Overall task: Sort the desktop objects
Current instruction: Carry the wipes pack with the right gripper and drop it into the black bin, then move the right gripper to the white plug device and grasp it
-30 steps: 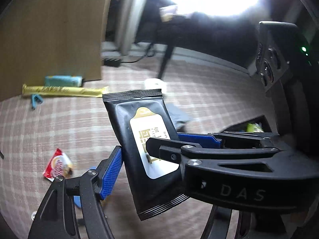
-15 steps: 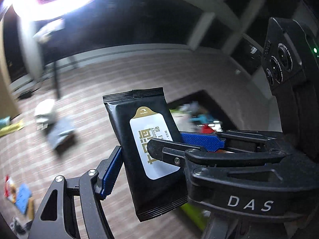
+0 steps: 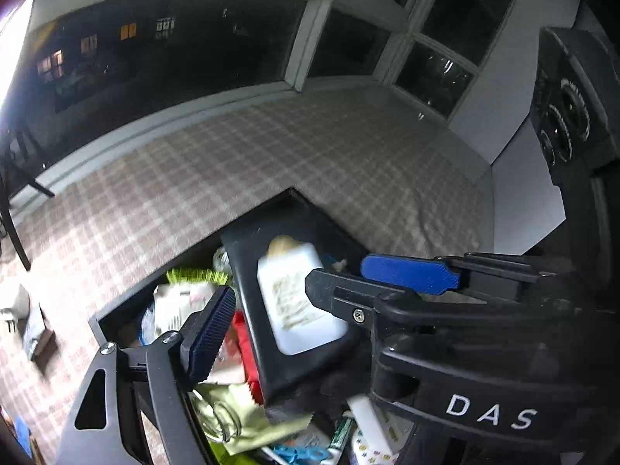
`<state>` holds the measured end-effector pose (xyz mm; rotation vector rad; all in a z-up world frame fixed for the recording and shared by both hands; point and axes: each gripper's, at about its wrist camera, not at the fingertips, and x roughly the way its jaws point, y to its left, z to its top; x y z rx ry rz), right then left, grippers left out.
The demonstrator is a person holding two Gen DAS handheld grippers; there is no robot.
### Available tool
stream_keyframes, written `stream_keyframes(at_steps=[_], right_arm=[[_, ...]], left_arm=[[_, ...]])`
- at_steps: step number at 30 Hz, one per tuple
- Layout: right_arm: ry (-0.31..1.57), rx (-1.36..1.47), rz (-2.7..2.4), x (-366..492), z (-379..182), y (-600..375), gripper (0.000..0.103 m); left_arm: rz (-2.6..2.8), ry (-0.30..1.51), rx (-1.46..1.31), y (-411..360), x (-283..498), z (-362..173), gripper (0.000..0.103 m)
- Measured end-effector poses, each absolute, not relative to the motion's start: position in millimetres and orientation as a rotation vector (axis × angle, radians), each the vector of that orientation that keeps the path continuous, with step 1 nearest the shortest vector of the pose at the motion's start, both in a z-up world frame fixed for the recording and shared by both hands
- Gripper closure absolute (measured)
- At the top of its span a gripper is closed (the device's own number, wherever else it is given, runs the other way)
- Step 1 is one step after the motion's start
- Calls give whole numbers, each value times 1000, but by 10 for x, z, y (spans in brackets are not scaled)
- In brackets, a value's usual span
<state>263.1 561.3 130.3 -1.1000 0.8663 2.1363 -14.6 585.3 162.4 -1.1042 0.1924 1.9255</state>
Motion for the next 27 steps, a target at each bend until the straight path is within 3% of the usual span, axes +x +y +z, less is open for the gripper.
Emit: stream_keyframes(at_steps=[14,27], right_arm=[[781,-1151,2271,2085,1363,5353,51],[757,-1195,2332,1163,1245,5115,47]], left_arm=[[2049,208,-1091,5280,-409,1661,28],[2344,58,-1278,3514,-1238,1229,32]])
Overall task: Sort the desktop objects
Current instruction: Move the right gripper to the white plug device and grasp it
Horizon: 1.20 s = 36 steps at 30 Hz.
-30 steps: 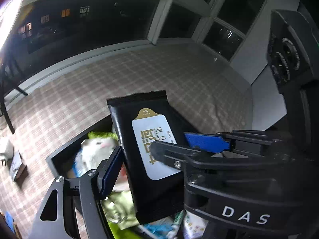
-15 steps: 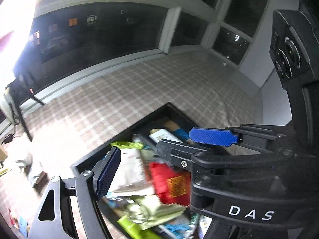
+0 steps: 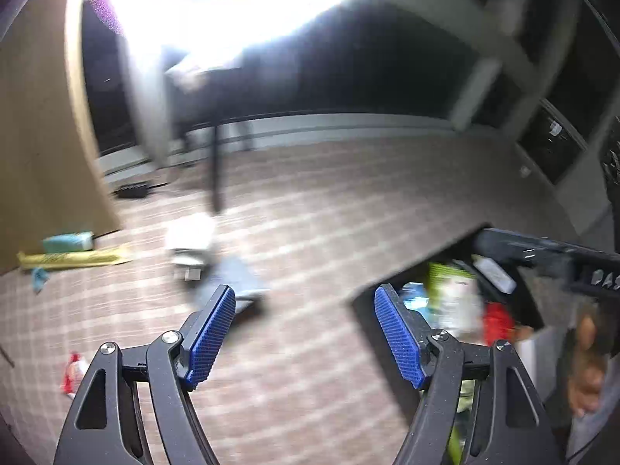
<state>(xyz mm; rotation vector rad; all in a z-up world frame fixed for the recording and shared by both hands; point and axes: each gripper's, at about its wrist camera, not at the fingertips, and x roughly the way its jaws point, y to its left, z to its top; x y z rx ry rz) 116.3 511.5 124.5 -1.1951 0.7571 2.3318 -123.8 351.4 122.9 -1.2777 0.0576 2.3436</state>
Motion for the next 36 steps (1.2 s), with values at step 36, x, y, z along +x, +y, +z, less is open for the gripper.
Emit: stream_keyframes(at_steps=[36], right_arm=[[693,-1478,2332,-876,265,4722,28]], left_arm=[[2344,80,-1417,2904,-2273,461,30]])
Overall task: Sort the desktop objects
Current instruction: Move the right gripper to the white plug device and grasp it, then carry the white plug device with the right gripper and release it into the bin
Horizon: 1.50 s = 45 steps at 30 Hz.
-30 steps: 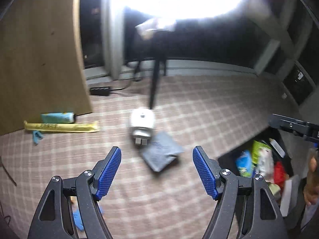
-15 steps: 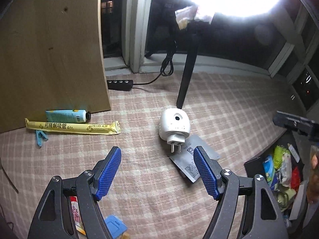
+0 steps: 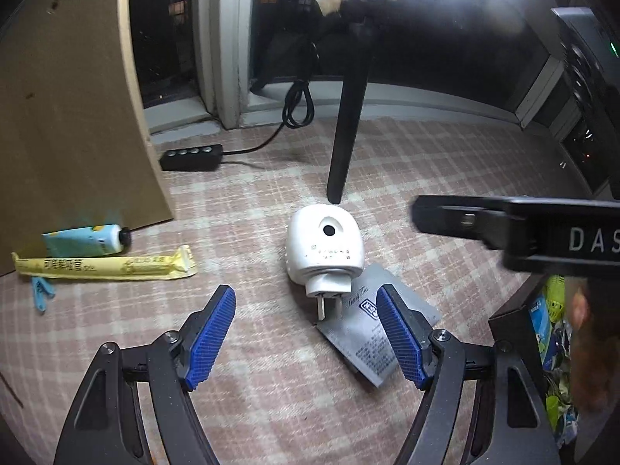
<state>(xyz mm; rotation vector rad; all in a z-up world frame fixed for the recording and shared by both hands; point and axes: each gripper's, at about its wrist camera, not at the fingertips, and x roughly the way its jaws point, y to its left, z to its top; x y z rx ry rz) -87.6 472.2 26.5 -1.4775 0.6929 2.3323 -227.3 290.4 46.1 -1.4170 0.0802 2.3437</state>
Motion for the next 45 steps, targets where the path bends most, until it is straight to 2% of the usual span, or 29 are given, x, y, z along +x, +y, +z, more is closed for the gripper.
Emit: stream_keyframes(at_steps=[9,15,19,21,22,35,45], right_arm=[[710,-1551,2338,-1239,1,4588,28],[815,-1586,2347,-1374,-164,4571,28],[912,-1617,2341,-1412,-274,4574,28],[947,-1635,2354,-1421,-313,4551,34],[981,-1649,2359,-1424,-337,4540,40],[973,-1618,2379,-1396,-250,4541,41],[963,-1544,2428,-1141,126,4509,41]], left_arm=[[2334,28,-1421,2966,-2438,277,30],[2326,-7,-1409,3002,-2504,201,30],[2298,-54,-1418,2992,-2558,146,35],[2270,-96,-1420,2984,-2569,124,42],[2259,-108,-1423,2985,-2569,118,46],[2247,-91,-1398,3011,-2534,222,48],[2263,-35,-1334,3141,-2299,640,48]])
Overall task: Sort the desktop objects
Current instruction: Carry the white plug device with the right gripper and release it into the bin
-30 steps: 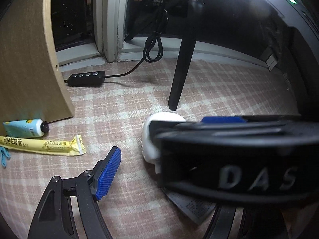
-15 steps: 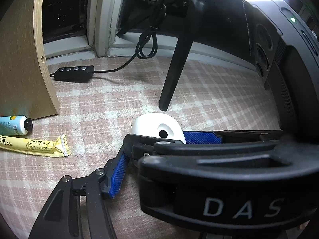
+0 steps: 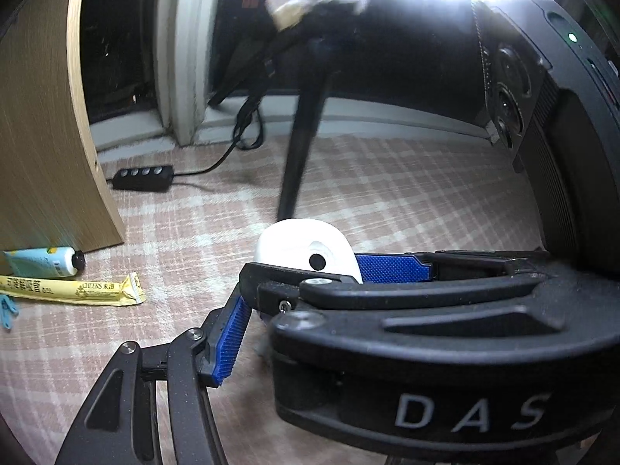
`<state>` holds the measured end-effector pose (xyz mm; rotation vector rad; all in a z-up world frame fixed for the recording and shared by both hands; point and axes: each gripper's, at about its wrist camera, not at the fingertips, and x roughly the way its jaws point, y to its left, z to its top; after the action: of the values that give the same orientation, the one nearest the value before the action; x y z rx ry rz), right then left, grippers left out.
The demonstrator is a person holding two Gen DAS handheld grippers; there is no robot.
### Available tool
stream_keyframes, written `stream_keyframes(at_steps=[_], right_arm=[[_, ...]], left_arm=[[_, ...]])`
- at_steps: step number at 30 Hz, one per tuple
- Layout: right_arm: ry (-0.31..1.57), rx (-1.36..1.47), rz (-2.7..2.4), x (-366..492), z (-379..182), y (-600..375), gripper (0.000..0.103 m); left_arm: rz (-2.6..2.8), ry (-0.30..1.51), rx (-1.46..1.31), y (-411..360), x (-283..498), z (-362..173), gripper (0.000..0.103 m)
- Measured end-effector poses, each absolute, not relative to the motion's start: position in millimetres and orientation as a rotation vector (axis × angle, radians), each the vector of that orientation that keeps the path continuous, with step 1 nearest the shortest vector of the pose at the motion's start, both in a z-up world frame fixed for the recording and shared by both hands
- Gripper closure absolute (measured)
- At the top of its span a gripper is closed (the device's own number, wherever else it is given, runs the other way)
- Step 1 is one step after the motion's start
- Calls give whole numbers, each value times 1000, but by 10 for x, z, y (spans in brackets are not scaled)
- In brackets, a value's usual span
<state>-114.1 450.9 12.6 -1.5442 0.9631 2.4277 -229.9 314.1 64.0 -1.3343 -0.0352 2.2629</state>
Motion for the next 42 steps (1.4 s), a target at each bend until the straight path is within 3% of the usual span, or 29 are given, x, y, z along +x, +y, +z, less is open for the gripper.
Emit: stream_keyframes(at_steps=[16,29,42], right_arm=[[907,-1295,2406,528,947,4941,41],[954,-1192,2169,2117,970,5490,41],[1007,-1123,2027,2897,893,5730,41]], left_arm=[[2117,137,-1147,4295,-1197,1307,48],[1832,283,-1116,5597,-308,1307,48],[1709,344,-1114,6198,105,1285,47]])
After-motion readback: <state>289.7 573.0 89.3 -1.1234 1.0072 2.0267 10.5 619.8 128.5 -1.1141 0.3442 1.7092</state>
